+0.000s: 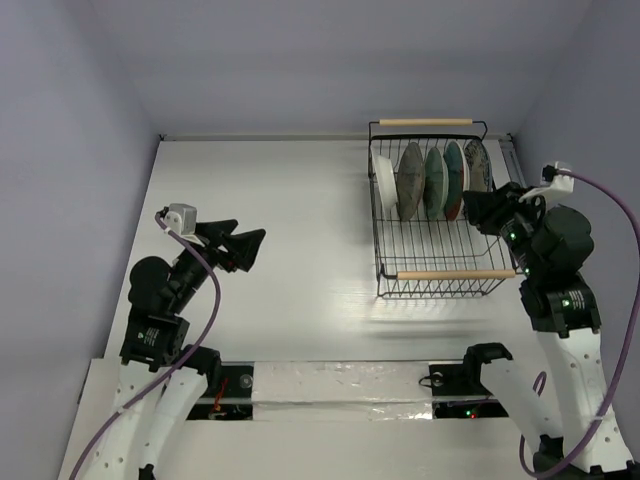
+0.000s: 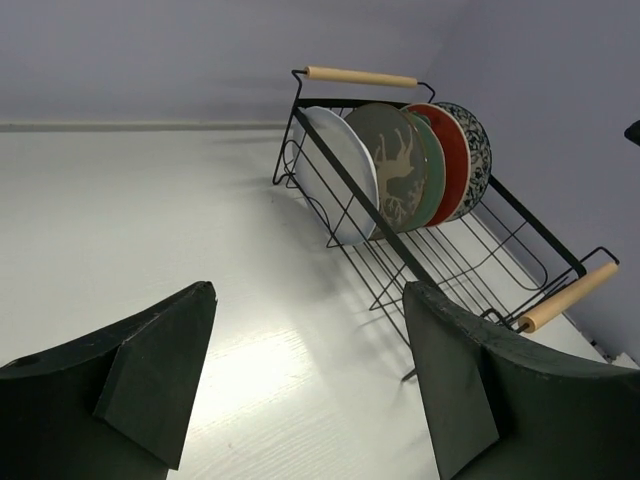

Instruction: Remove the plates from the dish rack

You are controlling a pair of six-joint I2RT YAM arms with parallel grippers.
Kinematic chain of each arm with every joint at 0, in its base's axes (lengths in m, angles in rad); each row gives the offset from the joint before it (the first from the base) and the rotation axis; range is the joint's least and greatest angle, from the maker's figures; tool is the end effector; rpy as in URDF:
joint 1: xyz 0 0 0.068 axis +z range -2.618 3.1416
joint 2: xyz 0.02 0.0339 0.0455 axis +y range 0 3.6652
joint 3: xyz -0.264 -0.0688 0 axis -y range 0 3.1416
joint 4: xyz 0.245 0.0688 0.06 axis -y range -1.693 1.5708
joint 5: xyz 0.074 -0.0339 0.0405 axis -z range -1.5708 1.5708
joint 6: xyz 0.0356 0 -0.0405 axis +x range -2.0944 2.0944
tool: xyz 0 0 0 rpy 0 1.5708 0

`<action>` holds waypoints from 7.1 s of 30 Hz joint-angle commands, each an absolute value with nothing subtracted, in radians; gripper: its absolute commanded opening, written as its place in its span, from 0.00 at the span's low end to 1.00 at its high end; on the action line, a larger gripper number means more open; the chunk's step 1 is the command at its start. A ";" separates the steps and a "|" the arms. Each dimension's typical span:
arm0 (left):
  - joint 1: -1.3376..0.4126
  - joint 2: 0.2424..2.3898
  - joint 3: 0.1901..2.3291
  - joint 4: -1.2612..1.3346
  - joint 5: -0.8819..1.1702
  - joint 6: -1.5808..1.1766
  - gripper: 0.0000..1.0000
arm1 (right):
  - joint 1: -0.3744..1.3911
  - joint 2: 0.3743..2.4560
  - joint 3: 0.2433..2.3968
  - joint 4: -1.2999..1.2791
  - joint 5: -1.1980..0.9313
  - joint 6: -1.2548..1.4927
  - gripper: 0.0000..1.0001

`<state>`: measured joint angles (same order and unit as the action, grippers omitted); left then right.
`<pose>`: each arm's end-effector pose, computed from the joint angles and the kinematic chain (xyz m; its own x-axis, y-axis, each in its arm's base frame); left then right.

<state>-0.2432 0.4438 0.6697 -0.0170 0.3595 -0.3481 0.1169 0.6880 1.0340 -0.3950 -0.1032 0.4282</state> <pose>0.1056 -0.0391 0.3625 -0.0016 -0.3286 -0.9445 0.5946 0.7591 -0.2651 0.1341 0.0194 0.4153 -0.1349 0.4000 -0.9065 -0.1783 0.8902 0.4193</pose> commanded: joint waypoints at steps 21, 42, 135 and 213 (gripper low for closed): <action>-0.285 0.476 0.675 -0.109 0.268 -0.345 0.00 | 0.118 1.187 1.316 -0.449 0.268 0.226 0.00; -0.325 0.462 0.653 -0.110 0.258 -0.359 0.45 | 0.118 1.678 1.618 -0.595 0.465 0.141 0.52; -0.325 0.328 0.675 -0.163 0.072 -0.373 0.43 | 0.841 2.211 1.801 0.106 -0.040 0.845 0.07; -0.325 0.344 0.667 -0.150 0.089 -0.373 0.38 | 0.247 1.723 1.549 -0.474 0.571 0.179 0.38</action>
<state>-0.3294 0.3382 0.6609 -0.1989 0.0780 -0.3725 0.2646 1.7241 1.4914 -0.4870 0.5678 0.1978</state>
